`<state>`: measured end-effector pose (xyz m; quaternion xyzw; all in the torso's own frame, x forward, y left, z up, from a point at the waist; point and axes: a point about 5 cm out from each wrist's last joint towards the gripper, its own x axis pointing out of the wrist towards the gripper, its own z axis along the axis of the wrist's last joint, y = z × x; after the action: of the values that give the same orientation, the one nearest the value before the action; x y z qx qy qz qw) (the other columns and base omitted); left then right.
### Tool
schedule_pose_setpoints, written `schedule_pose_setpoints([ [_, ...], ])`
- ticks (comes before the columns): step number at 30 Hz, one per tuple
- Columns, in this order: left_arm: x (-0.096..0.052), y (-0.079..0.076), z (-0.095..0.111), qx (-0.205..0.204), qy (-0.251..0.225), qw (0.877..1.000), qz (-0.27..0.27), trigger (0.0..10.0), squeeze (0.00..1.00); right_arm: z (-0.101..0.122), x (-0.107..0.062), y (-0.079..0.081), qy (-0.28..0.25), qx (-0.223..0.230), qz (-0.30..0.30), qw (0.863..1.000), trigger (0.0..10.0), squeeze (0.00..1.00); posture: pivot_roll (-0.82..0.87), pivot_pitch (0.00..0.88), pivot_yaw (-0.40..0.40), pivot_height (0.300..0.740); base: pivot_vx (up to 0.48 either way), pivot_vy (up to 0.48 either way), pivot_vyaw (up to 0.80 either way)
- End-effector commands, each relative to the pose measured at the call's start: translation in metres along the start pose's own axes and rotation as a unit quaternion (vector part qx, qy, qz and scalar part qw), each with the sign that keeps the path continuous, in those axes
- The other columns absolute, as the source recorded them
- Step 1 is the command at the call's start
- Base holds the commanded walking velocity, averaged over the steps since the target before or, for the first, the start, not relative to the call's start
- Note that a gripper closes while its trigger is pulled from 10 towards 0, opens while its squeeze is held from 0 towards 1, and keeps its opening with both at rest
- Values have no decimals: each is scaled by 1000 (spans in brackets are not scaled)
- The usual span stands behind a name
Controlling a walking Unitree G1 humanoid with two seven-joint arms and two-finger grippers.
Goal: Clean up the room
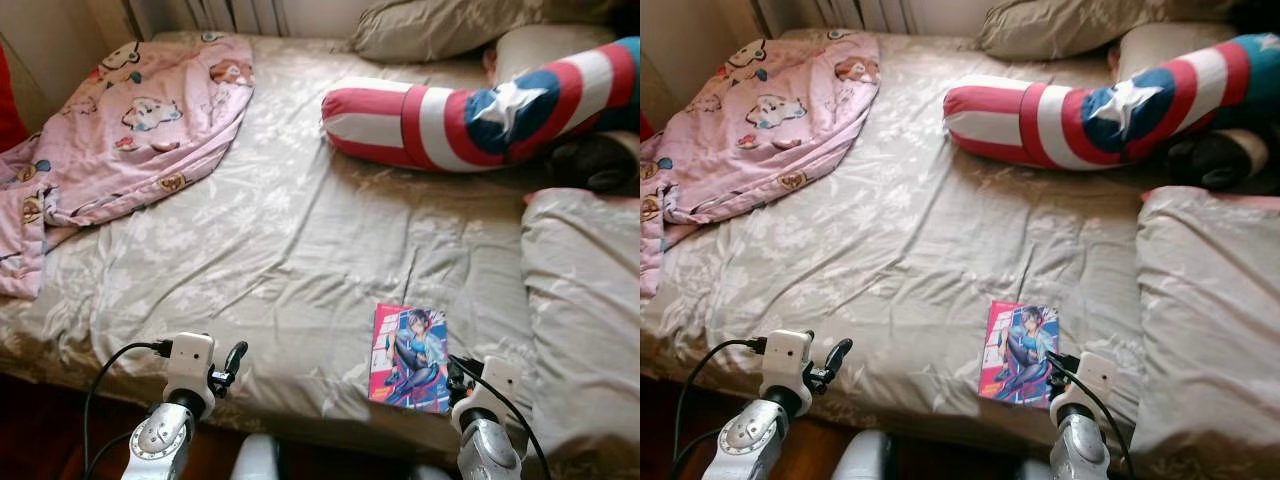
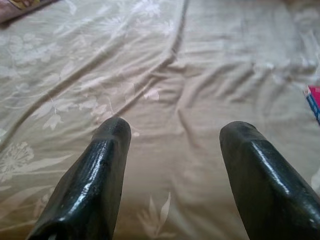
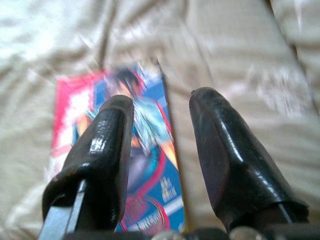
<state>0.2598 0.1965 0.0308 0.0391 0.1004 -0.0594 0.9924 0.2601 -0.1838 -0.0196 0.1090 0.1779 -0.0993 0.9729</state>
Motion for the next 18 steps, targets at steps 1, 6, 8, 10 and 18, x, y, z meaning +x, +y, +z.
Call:
schedule_pose_setpoints([
  [1,0,1,-9,-13,14,1000,17,10000,0,4,1,2,-11,-21,28,999,10000,0,73,22,-18,661,0,0,0],
  [6,6,0,-18,-36,33,998,36,10000,0,3,1,-4,3,-46,39,998,10000,0,61,0,-30,675,0,0,0],
  [8,7,-1,-24,-39,47,997,39,10000,0,-1,0,-9,19,-46,31,998,10000,0,57,0,-28,685,0,0,0],
  [10,7,0,-36,-46,81,995,42,10000,0,-9,-2,-14,47,-50,25,997,10000,0,61,0,-29,700,0,0,0],
  [18,-1,-3,-62,-67,162,983,47,10000,0,-37,-16,-17,127,-64,25,989,10000,0,73,0,-33,740,0,0,0],
])
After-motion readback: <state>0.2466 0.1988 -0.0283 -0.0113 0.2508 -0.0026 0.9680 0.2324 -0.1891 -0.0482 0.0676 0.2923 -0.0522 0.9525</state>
